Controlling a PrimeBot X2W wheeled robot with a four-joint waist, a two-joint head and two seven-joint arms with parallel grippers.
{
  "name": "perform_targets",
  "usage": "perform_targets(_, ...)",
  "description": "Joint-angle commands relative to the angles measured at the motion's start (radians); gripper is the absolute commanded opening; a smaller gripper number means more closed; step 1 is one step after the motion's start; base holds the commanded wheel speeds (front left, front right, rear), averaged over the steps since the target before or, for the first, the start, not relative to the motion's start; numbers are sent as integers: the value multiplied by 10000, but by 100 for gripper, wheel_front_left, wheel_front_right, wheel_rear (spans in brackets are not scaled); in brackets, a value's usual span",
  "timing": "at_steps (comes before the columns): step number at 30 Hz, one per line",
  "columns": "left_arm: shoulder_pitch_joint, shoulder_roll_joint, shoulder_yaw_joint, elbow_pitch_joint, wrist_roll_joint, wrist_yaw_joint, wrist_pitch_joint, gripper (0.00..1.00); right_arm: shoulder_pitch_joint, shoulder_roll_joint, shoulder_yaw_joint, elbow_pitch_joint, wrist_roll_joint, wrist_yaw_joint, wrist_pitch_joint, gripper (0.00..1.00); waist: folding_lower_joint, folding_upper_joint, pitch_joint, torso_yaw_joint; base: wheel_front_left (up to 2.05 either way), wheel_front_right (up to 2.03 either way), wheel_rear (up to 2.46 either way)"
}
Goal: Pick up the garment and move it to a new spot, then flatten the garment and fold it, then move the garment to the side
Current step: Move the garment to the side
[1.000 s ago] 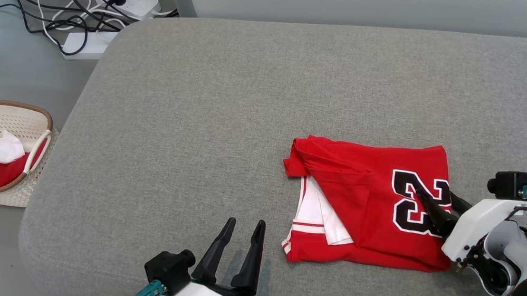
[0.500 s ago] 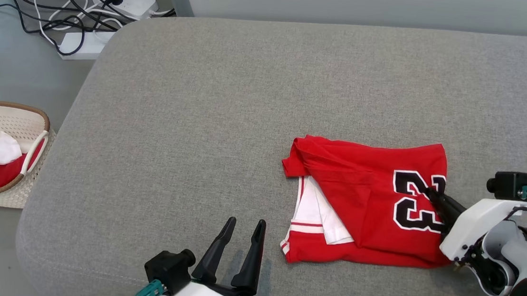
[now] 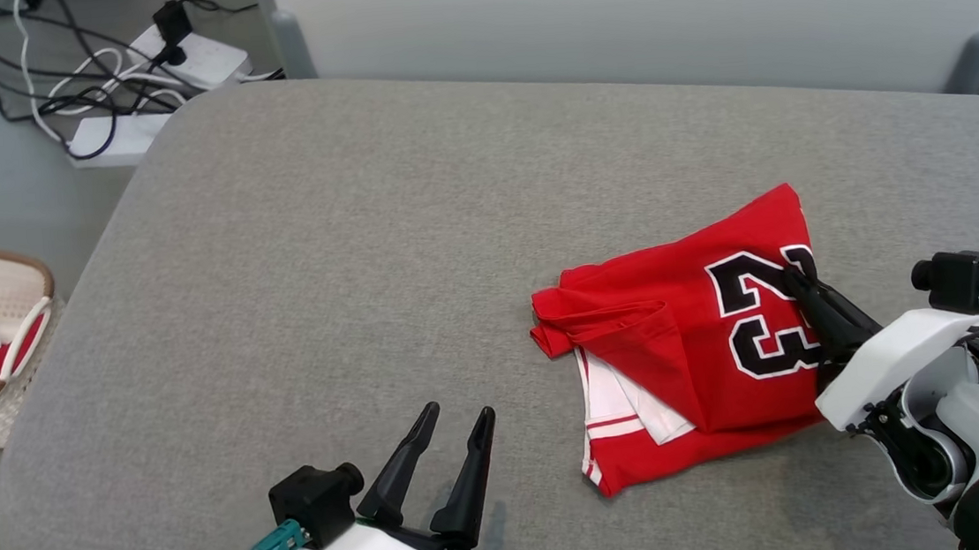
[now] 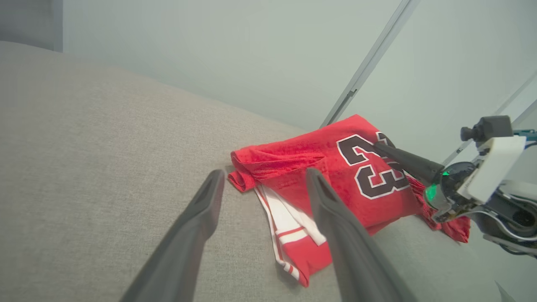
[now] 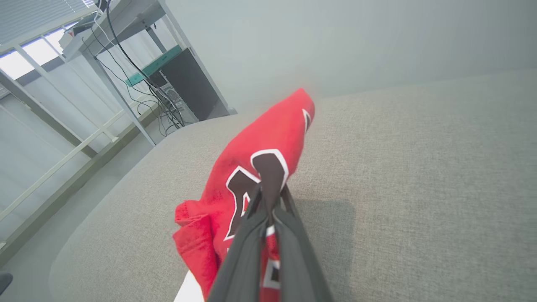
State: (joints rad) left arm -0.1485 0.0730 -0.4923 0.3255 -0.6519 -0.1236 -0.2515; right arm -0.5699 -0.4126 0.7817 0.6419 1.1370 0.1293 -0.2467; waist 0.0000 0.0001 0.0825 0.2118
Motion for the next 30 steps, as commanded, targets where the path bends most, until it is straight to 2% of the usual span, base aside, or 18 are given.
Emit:
perform_targets(1, -232, -29, 263, -310, -1, -71, -103, 100, -188, -168, -19, -417, -196, 14, -143, 0, 0, -1, -186, -296, 0, 0, 0)
perform_targets(7, -287, -62, 233, -381, 11, -71, -103, 100, -206, -192, -41, -1015, -479, 14, -145, 0, 0, -1, -423, -994, 0, 0, 0)
perform_targets(8, -309, -75, 216, -404, 28, -71, -103, 100, -213, -199, -20, -1224, -553, 14, -78, 0, 0, -1, -490, -1336, 0, 0, 0)
perform_targets(15, -408, -110, 161, -428, 53, -71, -103, 100, -179, -169, -84, -1673, -719, 14, 140, 0, 0, -1, -562, -2485, 0, 0, 0)
perform_targets(30, -640, -28, 277, -488, 207, -71, -103, 100, 159, 137, -320, -1972, -959, 14, 434, 0, 0, -1, -207, -5062, 0, 0, 0)
